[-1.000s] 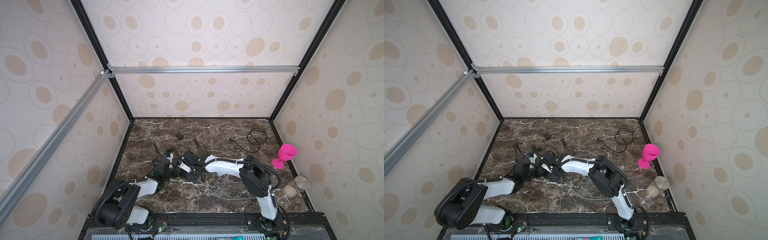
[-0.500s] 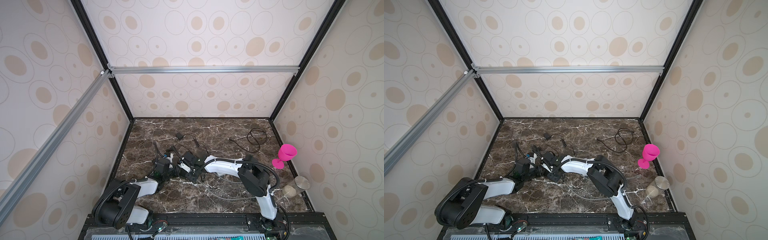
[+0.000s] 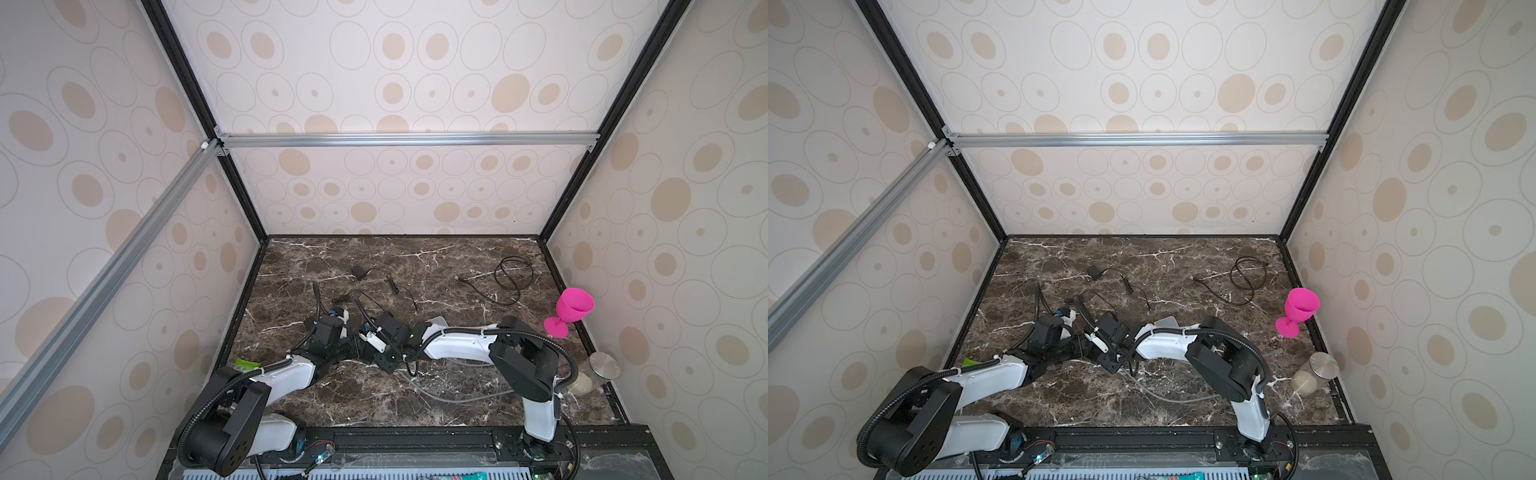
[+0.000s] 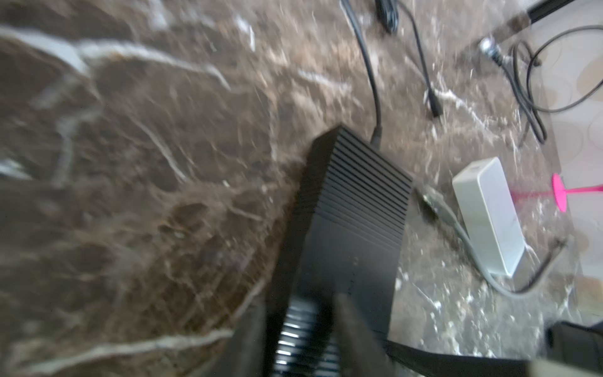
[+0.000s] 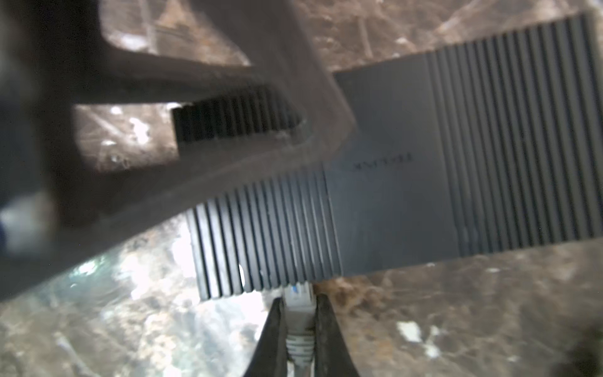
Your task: Insert the plug into the switch port
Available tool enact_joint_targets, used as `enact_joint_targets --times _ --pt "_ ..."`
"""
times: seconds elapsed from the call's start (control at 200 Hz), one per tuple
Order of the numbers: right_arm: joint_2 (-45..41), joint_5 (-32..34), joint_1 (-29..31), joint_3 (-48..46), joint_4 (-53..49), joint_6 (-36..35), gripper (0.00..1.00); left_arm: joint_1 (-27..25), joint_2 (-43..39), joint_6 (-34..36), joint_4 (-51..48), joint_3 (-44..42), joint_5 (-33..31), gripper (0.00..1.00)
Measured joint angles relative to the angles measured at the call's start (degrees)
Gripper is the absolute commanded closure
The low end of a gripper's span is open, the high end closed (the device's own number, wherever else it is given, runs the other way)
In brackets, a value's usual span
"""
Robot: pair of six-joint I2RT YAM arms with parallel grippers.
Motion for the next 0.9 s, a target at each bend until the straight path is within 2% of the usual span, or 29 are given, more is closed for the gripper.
enact_joint_targets --times 0.13,0.515,0.895 --pt "-2.27 0.15 0.15 -3.08 3.43 2.38 1.00 0.26 -1.60 0.74 -8.70 2.80 1.84 0.37" --pt "-6.10 0.55 4.48 -7.08 10.84 5.35 1.00 7.30 -11.41 7.34 -32.79 15.08 3.91 0.38" --pt "-2.67 -1.42 8.26 -5.40 8.96 4.92 0.93 8.90 -21.94 10.43 -40.13 18.95 4.63 0.36"
